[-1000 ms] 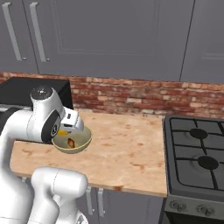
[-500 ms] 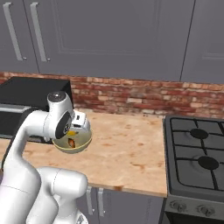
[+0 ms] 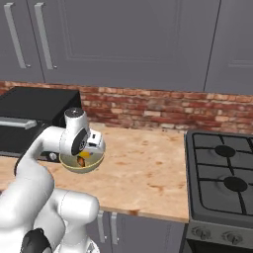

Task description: Take the mango, corn, and chicken drumstick from the freezer and place them in the bowl on the counter.

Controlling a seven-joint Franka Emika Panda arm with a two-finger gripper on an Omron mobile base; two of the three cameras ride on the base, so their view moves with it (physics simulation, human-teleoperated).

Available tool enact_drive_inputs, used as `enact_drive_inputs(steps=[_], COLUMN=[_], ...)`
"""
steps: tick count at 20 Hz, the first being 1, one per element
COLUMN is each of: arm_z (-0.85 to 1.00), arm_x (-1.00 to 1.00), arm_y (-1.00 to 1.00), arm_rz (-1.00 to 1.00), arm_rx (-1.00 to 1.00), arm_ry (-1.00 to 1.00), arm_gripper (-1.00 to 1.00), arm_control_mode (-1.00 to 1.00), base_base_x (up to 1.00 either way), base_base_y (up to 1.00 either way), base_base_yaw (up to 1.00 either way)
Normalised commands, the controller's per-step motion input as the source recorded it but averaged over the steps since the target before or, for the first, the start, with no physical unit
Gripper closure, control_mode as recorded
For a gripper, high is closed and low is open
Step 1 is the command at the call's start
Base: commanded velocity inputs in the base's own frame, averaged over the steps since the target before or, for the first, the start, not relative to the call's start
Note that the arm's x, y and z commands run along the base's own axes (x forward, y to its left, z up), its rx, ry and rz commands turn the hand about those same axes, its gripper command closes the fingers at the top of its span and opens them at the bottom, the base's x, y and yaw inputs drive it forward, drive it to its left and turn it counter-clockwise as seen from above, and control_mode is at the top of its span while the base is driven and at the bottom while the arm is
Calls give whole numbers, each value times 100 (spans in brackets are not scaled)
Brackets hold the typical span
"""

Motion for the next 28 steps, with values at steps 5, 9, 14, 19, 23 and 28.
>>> enact_drive_inputs(steps=[5, 9, 14, 19, 23, 28], arm_z=[-49, -27, -27, -38, -24, 0], arm_x=[35, 26, 25, 25, 24, 0], arm_y=[0, 2, 0, 0, 0, 0], arm_rz=[2, 0, 0, 0, 0, 0], arm_rx=[0, 0, 0, 0, 0, 0], arm_ry=[8, 6, 0, 0, 0, 0], arm_gripper=[100, 100, 100, 100, -100, -100], arm_control_mode=[-100, -100, -100, -100, -100, -100], base_base_x=[0, 0, 0, 0, 0, 0], base_base_y=[0, 0, 0, 0, 0, 0], base_base_yaw=[0, 0, 0, 0, 0, 0])
